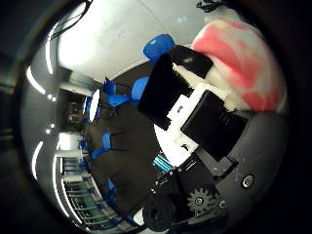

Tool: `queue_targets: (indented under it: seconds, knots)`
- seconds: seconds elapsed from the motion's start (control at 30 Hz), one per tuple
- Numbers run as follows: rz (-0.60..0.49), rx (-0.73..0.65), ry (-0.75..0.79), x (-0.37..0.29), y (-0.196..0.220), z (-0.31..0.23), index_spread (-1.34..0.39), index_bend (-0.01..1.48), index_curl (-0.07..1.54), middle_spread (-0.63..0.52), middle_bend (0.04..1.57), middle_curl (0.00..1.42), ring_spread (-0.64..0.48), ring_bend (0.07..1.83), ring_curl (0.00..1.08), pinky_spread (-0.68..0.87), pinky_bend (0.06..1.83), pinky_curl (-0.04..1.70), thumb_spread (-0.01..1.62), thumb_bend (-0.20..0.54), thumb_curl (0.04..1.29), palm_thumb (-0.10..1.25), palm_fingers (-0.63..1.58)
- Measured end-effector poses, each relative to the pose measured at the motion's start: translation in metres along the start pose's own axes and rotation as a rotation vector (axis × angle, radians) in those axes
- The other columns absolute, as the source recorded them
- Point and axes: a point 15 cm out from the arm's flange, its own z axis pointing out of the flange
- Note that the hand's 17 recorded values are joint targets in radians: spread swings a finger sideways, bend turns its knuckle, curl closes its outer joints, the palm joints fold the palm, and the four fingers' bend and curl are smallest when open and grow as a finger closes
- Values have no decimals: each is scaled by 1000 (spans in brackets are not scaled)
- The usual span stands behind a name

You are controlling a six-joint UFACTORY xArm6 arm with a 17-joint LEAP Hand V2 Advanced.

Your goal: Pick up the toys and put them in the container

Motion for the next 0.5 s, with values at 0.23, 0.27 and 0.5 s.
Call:
queue_targets:
  seconds: [0.23,0.27,0.5]
  knots:
    - [-30,28,-27,-42,-26,16,-205,1125,778,-130,1356,719,-232,1321,794,-226,1158,1103,1138,-12,606,1028,1120]
    - [-29,25,-29,-44,-28,20,-205,1125,779,-130,1357,720,-232,1321,794,-227,1157,1104,1137,-12,607,1027,1120]
    - [0,14,-34,-49,-31,28,-213,987,737,-138,1287,678,-227,1303,731,-294,1060,978,1175,-45,551,796,1150]
